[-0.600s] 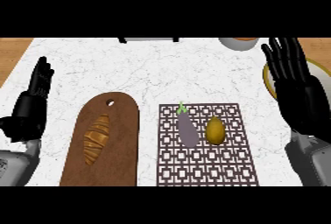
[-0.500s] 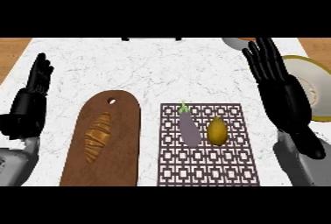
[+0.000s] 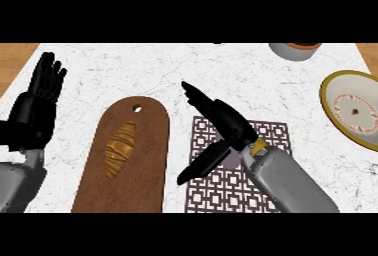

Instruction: Pick the eggplant from the placemat and place it in the bowl

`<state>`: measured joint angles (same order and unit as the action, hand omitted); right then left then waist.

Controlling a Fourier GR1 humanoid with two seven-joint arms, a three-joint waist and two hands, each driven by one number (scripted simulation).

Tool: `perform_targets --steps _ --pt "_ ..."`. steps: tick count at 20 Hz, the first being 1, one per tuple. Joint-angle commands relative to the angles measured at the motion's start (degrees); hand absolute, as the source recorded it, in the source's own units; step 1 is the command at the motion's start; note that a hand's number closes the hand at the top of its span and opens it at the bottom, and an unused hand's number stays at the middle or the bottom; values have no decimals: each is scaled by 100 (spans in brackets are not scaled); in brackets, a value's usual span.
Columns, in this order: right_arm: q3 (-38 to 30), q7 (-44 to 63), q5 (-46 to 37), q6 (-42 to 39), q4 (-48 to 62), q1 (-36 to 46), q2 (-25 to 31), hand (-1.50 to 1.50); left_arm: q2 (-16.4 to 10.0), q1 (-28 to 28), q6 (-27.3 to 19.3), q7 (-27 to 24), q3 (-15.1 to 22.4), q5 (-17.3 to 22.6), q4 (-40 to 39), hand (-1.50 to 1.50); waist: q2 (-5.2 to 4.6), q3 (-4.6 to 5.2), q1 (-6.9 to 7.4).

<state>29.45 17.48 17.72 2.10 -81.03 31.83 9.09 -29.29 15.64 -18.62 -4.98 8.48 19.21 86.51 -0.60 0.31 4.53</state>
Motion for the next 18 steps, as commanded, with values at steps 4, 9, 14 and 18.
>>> perform_targets --steps 4,9,14,18 --pt "55 1455 2 -484 648 1648 -636 -150 -103 215 351 197 -441 278 -321 0 44 -26 -370" --pt "-443 2094 220 -1846 1240 2842 479 -150 -90 -4 513 -56 -610 410 -348 0 32 -22 -298" --pt "-428 2730 518 -3125 2343 3810 633 -150 -84 67 520 -52 -601 315 -376 0 -7 -19 -199" --pt "-193 3149 1037 -4764 2848 4119 844 -150 -24 123 482 55 -481 253 -290 0 -33 -22 -162"
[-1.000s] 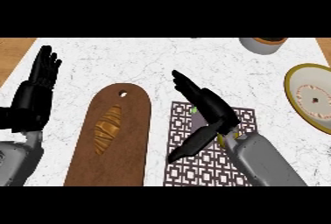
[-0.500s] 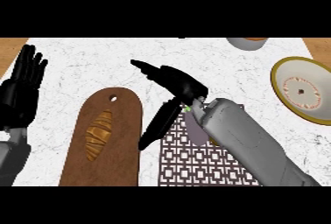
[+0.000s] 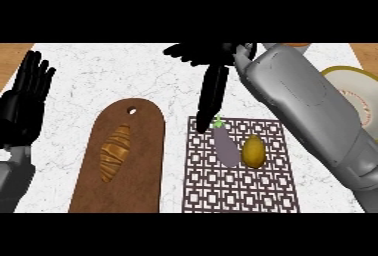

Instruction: Pick the eggplant from the placemat and place it in the bowl

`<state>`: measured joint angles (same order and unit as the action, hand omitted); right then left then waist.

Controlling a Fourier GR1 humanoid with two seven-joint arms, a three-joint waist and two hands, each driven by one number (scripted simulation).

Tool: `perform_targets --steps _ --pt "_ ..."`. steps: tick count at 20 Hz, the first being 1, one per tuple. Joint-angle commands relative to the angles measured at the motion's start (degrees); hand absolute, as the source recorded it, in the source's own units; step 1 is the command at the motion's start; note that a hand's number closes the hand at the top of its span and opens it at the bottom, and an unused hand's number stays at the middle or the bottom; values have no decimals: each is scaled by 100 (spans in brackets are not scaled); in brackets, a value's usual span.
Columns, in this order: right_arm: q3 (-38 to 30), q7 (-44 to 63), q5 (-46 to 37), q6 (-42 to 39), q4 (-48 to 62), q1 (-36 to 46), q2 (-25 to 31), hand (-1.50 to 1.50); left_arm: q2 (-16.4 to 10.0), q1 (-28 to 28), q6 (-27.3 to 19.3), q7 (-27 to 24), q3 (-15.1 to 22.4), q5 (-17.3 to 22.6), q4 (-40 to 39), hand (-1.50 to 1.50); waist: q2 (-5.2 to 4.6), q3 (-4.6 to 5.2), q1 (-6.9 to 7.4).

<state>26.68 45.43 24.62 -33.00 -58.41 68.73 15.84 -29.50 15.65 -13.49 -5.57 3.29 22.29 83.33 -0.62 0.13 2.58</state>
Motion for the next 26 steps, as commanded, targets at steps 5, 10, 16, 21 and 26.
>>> perform_targets --steps 5,10,16,21,26 --pt "312 428 656 -2420 1353 797 30 -150 -92 132 178 225 -57 79 71 0 -19 -2 57" --pt "438 189 584 -2985 2114 927 -116 -150 94 132 97 35 -110 -48 -202 0 -6 -6 -66" --pt "550 -275 -43 -2949 2440 921 -498 -150 -51 -35 402 -108 -390 17 -184 0 6 -8 -79" --pt "623 -758 -617 -3174 2667 655 -512 -150 15 -164 446 -52 -416 -28 -67 0 1 -12 -59" --pt "664 -862 -1057 -2865 2174 -48 -658 -150 213 -238 192 13 -387 -301 118 0 59 -14 -190"
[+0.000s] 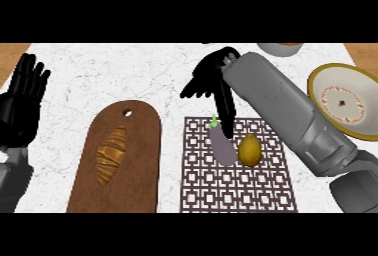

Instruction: Pick the eggplant from the placemat and place it in the bowl

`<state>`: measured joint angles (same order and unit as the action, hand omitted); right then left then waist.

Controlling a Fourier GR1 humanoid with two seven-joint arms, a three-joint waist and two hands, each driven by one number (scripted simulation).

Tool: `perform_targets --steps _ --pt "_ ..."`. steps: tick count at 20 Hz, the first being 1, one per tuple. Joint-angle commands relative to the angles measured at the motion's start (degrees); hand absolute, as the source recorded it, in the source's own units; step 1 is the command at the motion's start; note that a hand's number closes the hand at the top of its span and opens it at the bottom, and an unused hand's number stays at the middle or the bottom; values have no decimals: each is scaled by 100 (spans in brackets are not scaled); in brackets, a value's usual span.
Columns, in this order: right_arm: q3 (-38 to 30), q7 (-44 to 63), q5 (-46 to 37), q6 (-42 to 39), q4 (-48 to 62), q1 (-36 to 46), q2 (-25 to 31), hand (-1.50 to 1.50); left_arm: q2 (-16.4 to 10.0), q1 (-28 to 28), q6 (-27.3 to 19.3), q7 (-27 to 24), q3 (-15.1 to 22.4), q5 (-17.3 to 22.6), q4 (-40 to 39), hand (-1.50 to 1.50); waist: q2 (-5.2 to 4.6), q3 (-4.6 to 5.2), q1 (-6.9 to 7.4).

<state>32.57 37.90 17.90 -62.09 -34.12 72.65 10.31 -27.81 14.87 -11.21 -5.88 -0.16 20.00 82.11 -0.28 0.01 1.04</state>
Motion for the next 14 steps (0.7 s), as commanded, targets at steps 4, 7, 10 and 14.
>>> perform_targets --steps 4,7,10,14 --pt "52 -137 -789 159 -235 -624 -221 -150 135 -126 58 144 -106 -62 191 0 21 -2 -50" --pt "12 -628 -1247 75 -246 -856 -57 -150 158 74 0 287 -126 -182 187 0 5 -3 -30" --pt "-51 -1076 -1651 91 -337 -979 80 -150 259 11 248 -20 -196 -184 -106 0 -7 -3 -21" --pt "-219 -1510 -1923 51 -145 -1017 -32 -150 286 -87 267 -29 -241 -296 68 0 -11 -3 3"
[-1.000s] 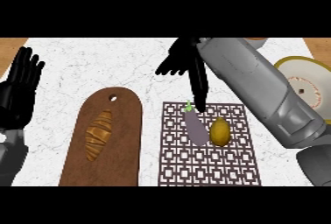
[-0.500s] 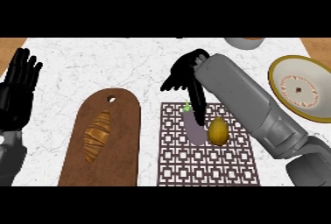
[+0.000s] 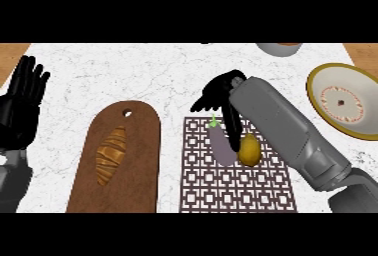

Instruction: Pick the eggplant from the placemat and place it in the bowl

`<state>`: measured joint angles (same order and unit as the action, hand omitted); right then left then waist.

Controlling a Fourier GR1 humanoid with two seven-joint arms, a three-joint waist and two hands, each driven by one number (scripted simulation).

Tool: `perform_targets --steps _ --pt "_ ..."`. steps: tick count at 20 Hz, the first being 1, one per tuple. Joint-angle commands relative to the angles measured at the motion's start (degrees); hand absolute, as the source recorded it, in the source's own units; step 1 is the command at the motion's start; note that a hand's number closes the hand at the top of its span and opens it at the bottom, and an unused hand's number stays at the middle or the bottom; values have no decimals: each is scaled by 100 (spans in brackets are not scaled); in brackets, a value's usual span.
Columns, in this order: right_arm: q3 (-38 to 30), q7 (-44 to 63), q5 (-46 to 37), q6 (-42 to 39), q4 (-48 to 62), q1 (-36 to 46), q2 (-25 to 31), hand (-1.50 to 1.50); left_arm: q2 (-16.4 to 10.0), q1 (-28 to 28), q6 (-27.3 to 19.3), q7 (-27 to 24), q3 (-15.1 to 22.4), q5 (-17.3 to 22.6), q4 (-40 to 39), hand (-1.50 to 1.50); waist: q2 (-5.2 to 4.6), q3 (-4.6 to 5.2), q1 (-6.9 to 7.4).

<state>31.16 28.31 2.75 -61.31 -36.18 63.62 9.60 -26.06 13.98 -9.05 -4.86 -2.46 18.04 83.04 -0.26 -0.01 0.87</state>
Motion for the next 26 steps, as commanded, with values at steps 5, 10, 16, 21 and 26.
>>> perform_targets --steps 5,10,16,21,26 --pt "-370 -311 -511 -69 211 85 -402 -150 12 -8 177 194 -226 -36 150 0 12 2 -10" --pt "-209 -721 -1135 99 144 -338 -479 -150 296 356 11 213 -115 -296 -114 0 8 2 -56" --pt "77 -1620 -1880 95 -41 -924 -96 -150 227 -126 118 457 -284 -243 526 0 11 -2 -14" --pt "-162 -1138 -2039 317 446 -803 -686 -150 313 280 204 193 -371 -420 -101 0 3 1 -49" --pt "-252 -1093 -2321 276 657 -768 -782 -150 496 -75 260 77 -339 -481 140 0 9 1 -18"
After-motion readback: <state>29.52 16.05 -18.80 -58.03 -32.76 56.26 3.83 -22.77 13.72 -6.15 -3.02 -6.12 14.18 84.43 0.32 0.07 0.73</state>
